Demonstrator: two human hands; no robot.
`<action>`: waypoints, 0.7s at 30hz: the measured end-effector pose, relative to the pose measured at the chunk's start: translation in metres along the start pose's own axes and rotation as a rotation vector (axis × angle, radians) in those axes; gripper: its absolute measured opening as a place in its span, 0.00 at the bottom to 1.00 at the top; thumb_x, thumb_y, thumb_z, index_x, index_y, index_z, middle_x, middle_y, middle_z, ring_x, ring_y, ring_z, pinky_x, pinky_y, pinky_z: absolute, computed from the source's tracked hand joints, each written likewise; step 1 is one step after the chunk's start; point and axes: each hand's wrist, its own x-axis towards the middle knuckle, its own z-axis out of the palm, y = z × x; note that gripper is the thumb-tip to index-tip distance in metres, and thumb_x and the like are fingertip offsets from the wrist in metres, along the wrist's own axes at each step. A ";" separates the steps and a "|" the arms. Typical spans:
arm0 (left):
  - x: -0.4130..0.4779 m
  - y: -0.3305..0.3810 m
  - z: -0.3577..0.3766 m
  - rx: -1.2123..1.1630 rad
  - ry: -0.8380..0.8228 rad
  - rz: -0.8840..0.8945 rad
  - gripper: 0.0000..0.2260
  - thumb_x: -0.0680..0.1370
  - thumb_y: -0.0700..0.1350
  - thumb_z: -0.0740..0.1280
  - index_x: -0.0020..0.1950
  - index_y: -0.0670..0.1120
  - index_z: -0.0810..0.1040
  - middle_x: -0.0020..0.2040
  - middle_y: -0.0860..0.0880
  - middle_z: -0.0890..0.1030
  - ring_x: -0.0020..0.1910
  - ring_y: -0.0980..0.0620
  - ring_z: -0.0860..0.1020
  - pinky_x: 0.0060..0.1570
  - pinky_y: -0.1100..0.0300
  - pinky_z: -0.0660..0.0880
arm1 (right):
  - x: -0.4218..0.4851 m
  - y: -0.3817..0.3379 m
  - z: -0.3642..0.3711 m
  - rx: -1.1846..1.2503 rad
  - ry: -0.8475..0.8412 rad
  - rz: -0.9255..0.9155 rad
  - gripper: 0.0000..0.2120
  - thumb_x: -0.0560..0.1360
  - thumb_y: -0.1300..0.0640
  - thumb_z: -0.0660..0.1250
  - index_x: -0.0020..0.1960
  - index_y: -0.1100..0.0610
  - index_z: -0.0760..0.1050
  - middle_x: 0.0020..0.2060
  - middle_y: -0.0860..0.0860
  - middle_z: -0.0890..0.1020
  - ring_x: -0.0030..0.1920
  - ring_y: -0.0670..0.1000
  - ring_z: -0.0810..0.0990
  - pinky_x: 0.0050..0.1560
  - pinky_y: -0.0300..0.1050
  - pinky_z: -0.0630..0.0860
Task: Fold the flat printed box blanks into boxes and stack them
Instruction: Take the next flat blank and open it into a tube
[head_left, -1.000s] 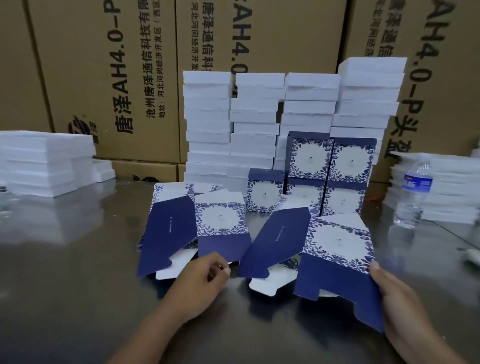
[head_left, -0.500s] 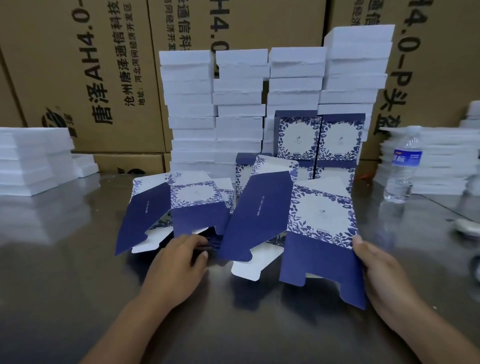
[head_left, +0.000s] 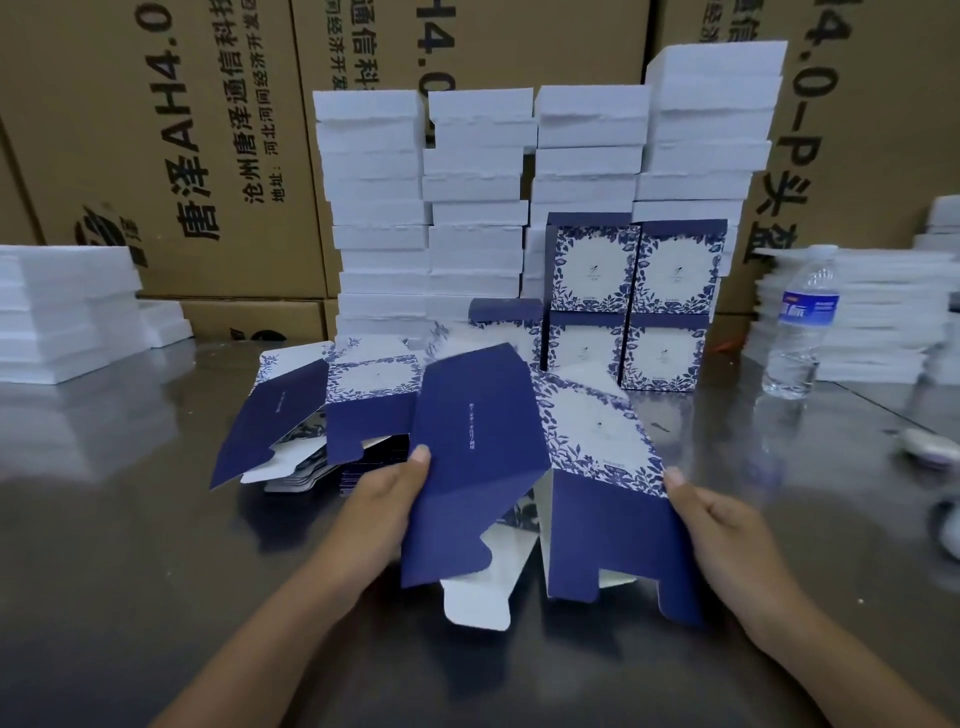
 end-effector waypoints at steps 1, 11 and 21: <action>-0.001 -0.001 0.001 0.047 -0.002 0.011 0.20 0.80 0.56 0.57 0.42 0.48 0.85 0.41 0.50 0.86 0.38 0.53 0.84 0.43 0.57 0.78 | 0.000 0.000 0.000 -0.033 -0.009 -0.010 0.26 0.77 0.48 0.60 0.40 0.74 0.74 0.32 0.57 0.76 0.35 0.49 0.71 0.37 0.42 0.63; -0.005 -0.002 -0.001 0.027 -0.147 0.003 0.17 0.80 0.52 0.59 0.43 0.44 0.83 0.45 0.46 0.86 0.42 0.49 0.84 0.41 0.58 0.78 | 0.006 0.002 -0.008 0.077 0.019 0.088 0.16 0.77 0.48 0.61 0.41 0.54 0.83 0.39 0.51 0.86 0.39 0.47 0.84 0.38 0.39 0.79; -0.003 0.001 -0.002 0.060 0.096 0.010 0.20 0.81 0.56 0.57 0.41 0.48 0.85 0.42 0.52 0.86 0.42 0.53 0.84 0.48 0.55 0.77 | 0.001 0.001 -0.004 -0.002 -0.106 0.041 0.15 0.76 0.47 0.62 0.41 0.52 0.84 0.38 0.52 0.86 0.37 0.49 0.84 0.32 0.37 0.78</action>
